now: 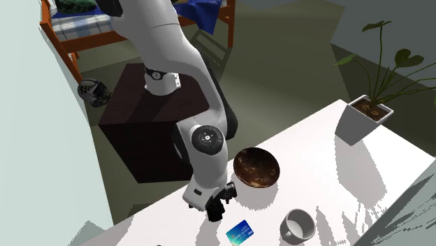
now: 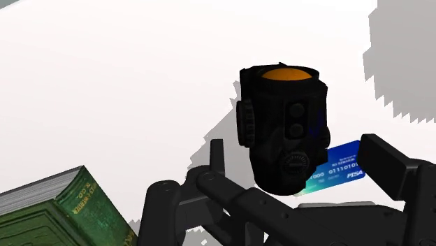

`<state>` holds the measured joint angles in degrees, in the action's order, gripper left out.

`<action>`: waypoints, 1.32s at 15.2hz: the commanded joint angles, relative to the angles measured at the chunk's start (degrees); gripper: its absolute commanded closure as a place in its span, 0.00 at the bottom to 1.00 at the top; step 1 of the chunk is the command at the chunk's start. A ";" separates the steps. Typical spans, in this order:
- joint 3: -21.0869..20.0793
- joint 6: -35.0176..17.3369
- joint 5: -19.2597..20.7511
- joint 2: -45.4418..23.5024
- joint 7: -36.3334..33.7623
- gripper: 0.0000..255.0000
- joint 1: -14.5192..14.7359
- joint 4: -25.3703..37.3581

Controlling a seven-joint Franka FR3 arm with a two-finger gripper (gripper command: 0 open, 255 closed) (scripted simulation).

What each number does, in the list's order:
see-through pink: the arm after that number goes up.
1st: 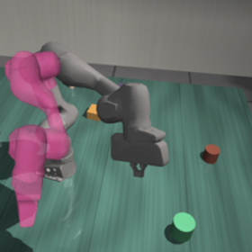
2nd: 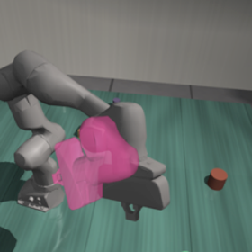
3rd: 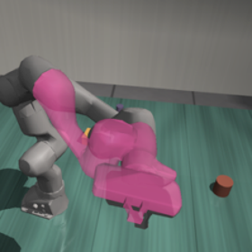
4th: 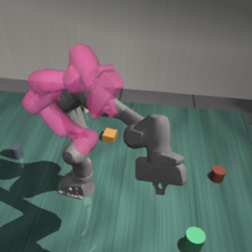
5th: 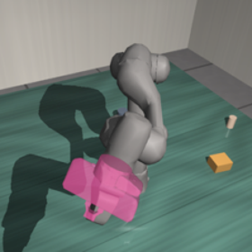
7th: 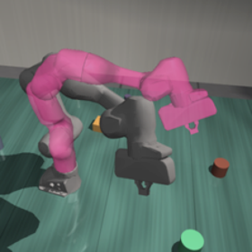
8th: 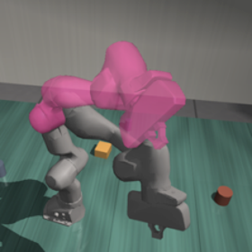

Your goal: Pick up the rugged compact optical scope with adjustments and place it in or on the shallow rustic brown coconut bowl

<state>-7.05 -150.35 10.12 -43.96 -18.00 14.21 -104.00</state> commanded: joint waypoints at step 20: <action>0.38 -1.21 0.27 -2.49 -0.16 1.00 0.29 1.31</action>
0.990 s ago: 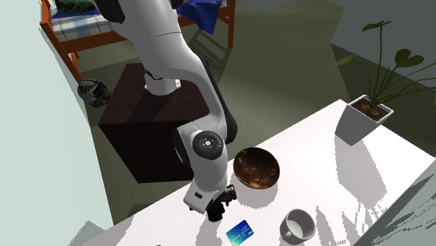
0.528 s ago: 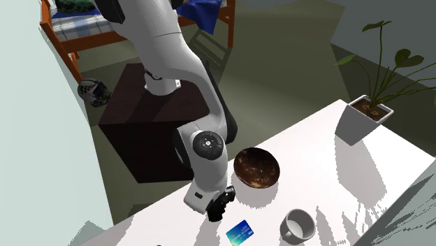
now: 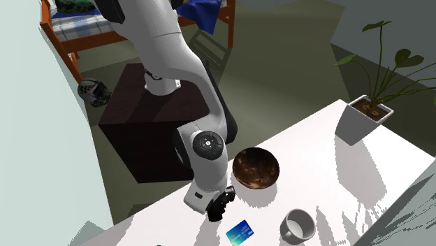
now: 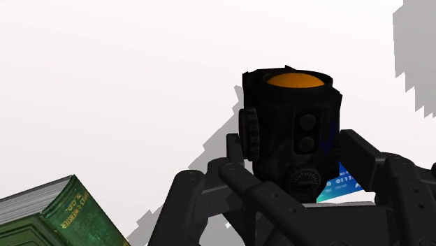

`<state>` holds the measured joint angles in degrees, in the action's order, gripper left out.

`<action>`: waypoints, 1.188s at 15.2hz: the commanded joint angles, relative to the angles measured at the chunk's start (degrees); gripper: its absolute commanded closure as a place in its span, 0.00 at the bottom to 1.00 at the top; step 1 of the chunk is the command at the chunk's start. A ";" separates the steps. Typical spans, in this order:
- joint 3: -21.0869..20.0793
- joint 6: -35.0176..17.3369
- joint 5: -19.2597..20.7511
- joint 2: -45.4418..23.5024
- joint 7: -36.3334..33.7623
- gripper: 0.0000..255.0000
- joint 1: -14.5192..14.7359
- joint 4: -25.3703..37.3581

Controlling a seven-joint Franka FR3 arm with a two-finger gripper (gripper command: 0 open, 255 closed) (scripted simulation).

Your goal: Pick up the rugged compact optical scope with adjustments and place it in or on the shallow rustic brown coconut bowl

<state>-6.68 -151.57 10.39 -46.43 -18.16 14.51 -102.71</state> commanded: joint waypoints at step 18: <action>-1.99 8.07 -1.79 11.53 1.22 1.00 -1.52 -3.51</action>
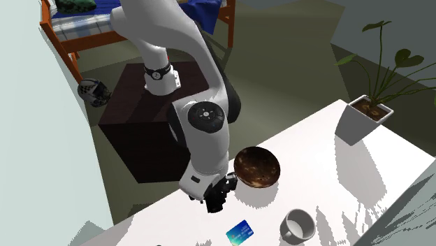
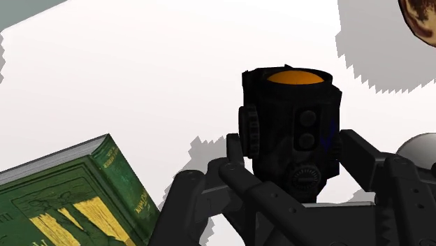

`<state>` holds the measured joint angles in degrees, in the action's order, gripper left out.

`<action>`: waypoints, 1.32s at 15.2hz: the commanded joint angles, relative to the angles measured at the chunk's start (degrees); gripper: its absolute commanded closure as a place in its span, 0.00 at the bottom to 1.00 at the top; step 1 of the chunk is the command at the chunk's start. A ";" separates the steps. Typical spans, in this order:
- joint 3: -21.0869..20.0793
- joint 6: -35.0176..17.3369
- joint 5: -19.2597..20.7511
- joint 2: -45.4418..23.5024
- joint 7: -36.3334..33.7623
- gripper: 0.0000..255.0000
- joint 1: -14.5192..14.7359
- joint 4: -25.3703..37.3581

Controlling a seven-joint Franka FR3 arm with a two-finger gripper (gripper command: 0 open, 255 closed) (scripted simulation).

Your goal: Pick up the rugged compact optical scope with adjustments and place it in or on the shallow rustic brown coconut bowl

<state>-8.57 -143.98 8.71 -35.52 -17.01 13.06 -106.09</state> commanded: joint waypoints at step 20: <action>-3.62 2.11 1.47 10.10 -19.06 1.00 14.06 -8.50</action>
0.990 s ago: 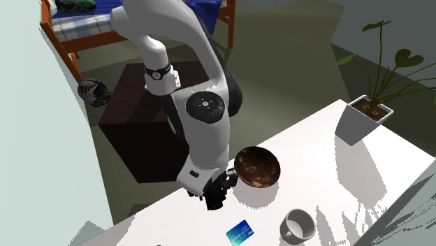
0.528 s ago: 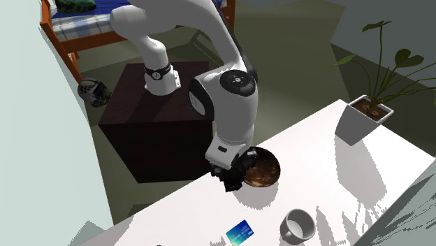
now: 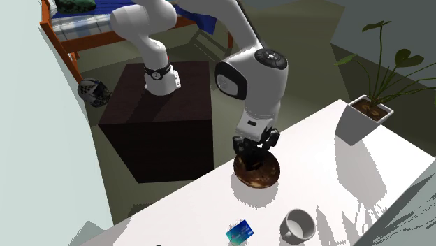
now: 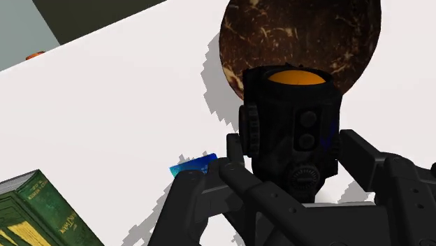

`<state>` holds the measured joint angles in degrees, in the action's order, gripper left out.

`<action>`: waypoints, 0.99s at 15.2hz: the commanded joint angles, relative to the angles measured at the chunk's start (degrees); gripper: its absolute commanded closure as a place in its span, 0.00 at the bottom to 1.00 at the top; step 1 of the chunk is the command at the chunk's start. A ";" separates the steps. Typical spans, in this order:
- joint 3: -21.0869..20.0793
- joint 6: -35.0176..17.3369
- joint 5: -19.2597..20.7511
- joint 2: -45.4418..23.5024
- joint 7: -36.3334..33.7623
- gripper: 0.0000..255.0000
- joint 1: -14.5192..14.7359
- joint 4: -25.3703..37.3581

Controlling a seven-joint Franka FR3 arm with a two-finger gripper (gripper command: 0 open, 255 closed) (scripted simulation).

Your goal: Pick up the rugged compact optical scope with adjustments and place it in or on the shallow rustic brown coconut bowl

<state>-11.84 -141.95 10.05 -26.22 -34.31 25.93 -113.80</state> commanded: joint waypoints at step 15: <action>0.66 -5.26 3.06 -5.45 -7.90 1.00 5.82 -0.16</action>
<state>-11.34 -146.74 12.94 -31.09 -42.18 31.71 -114.12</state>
